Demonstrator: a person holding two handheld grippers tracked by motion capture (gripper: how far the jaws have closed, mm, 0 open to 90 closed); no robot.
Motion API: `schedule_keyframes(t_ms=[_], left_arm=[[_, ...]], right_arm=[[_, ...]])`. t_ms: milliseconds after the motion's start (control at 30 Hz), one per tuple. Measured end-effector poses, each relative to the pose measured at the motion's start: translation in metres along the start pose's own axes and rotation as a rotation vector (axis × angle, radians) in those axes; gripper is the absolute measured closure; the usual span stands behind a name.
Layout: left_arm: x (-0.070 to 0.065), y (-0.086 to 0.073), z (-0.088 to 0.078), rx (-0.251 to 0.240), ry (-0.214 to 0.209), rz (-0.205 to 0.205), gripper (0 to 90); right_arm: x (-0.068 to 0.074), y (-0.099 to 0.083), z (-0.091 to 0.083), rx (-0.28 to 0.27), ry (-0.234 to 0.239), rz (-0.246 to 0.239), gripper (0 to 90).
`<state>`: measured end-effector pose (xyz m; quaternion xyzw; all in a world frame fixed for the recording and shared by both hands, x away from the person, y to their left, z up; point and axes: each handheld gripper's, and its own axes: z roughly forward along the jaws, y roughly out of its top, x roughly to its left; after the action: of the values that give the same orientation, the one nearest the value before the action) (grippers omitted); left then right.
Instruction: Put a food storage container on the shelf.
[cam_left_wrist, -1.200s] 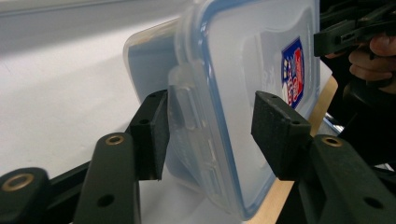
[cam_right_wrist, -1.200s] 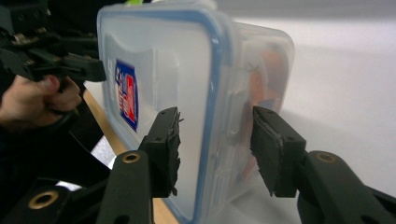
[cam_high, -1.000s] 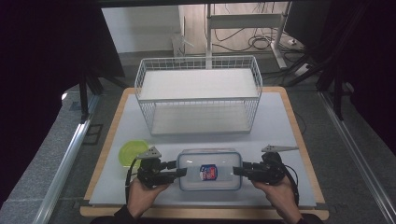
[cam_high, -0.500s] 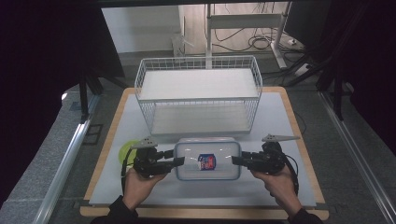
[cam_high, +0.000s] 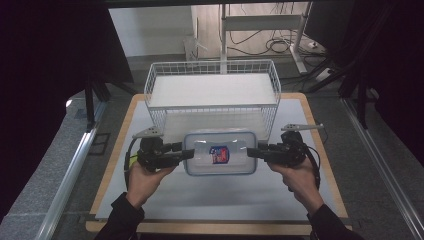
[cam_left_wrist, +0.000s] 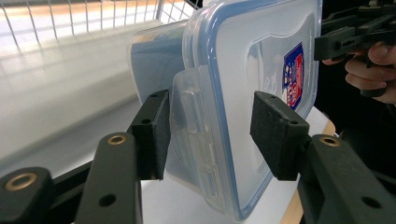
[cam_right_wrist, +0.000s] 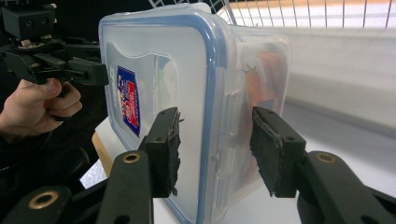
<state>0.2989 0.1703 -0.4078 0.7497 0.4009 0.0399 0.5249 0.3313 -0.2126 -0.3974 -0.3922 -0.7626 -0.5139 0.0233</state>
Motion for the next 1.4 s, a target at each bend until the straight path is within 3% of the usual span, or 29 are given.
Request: schedule_keyframes(t_ms=[333,700,1067,1400], left_arm=[[0.003,0.041,-0.016,-0.025,0.023,0.017,48.8],[0.009,0.089,-0.033,-0.088,0.038,0.030,49.0],[0.035,0.131,-0.030,-0.111,0.015,-0.005,49.4],[0.053,0.155,-0.022,-0.121,0.013,-0.034,49.4]], right_arm=[[0.005,0.040,-0.001,-0.027,0.011,-0.010,53.2],[0.011,0.090,-0.004,-0.065,0.029,-0.016,53.1],[0.003,0.132,0.002,-0.073,0.017,-0.007,53.1],[-0.009,0.164,0.010,-0.079,0.006,0.010,52.7]])
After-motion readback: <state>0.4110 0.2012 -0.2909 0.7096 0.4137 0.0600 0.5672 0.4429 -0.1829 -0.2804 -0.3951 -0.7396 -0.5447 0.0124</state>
